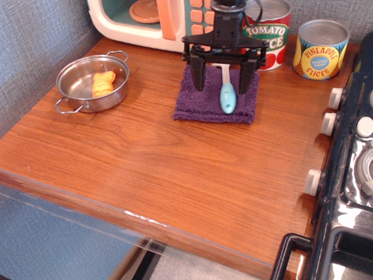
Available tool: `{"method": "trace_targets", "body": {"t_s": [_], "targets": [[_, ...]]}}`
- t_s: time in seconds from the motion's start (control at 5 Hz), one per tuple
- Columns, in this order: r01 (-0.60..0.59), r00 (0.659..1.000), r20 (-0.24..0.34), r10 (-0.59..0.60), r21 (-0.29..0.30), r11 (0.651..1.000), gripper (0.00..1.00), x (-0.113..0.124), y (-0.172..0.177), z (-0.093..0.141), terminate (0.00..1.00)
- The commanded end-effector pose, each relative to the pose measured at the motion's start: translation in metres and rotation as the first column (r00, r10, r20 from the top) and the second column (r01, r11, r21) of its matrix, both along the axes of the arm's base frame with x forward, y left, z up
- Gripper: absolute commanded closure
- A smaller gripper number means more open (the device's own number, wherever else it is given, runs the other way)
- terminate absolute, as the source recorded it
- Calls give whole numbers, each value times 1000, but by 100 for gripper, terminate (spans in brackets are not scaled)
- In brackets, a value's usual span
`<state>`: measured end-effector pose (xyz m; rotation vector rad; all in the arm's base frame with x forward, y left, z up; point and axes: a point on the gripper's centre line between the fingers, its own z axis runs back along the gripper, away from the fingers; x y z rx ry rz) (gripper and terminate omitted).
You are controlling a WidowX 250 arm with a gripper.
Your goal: Move the spoon and place on purple towel
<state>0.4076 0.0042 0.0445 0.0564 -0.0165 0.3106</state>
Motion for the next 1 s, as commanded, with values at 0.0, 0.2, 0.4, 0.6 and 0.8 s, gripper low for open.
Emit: {"method": "trace_targets", "body": {"t_s": [0.0, 0.2, 0.4, 0.6, 0.8], "targets": [[73, 981, 181, -69, -16, 997, 0, -14, -7, 60, 0], [82, 978, 192, -76, -22, 996, 0, -18, -9, 63, 0], [105, 978, 184, -100, -17, 994, 0, -18, -11, 62, 0], [105, 978, 184, -100, -17, 994, 0, -18, -11, 62, 0], [105, 978, 184, -100, -17, 994, 0, -18, -11, 62, 100]]}}
